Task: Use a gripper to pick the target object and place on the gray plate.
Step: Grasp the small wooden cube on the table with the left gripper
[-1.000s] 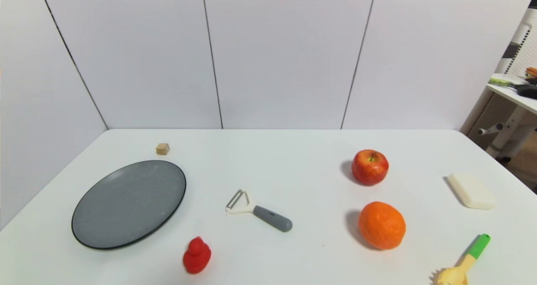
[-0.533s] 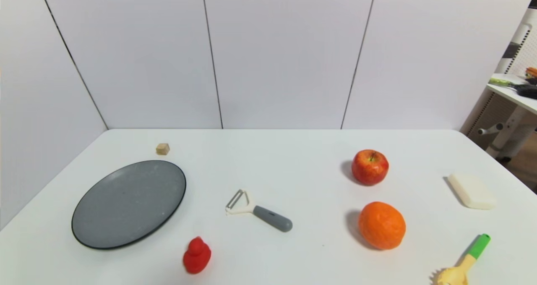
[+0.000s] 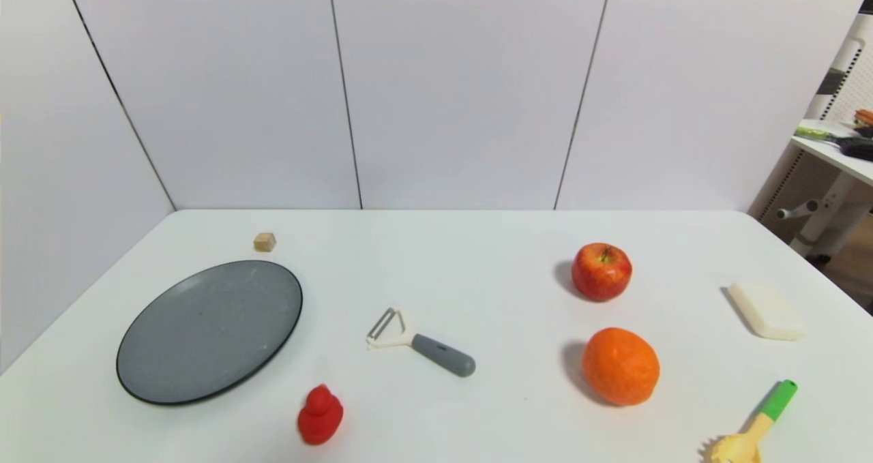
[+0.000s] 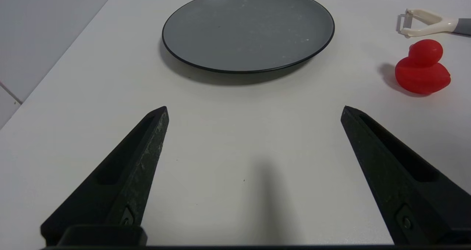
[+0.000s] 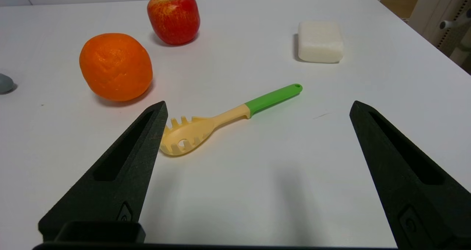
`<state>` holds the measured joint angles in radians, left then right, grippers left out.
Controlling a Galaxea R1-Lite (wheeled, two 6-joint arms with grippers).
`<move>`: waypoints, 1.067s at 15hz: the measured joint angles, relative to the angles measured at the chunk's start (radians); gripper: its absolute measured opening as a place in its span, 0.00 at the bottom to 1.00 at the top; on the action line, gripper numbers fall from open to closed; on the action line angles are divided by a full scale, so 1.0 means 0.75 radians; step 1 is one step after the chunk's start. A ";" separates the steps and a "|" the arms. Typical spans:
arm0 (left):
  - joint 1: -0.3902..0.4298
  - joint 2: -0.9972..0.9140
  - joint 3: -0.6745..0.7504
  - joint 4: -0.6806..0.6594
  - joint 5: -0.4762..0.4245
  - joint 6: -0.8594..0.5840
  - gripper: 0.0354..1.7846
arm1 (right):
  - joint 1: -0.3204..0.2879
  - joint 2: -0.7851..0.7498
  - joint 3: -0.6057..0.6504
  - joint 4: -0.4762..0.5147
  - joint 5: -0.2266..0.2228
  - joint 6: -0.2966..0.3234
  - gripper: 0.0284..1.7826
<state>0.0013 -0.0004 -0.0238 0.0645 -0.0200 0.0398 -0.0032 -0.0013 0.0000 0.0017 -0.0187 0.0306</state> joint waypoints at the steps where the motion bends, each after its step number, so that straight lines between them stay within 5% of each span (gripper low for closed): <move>1: 0.000 0.005 0.000 0.001 -0.001 0.004 0.94 | 0.000 0.000 0.000 -0.001 0.001 0.000 0.96; 7: 0.056 0.334 -0.312 0.003 -0.008 0.019 0.94 | 0.000 0.000 0.000 0.000 0.001 0.000 0.96; 16: 0.115 1.419 -1.525 0.027 -0.014 0.033 0.94 | 0.000 0.000 0.000 0.000 0.001 -0.001 0.96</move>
<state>0.0879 1.0636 -1.1679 0.0845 -0.0302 0.0649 -0.0032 -0.0013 0.0000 0.0017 -0.0181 0.0302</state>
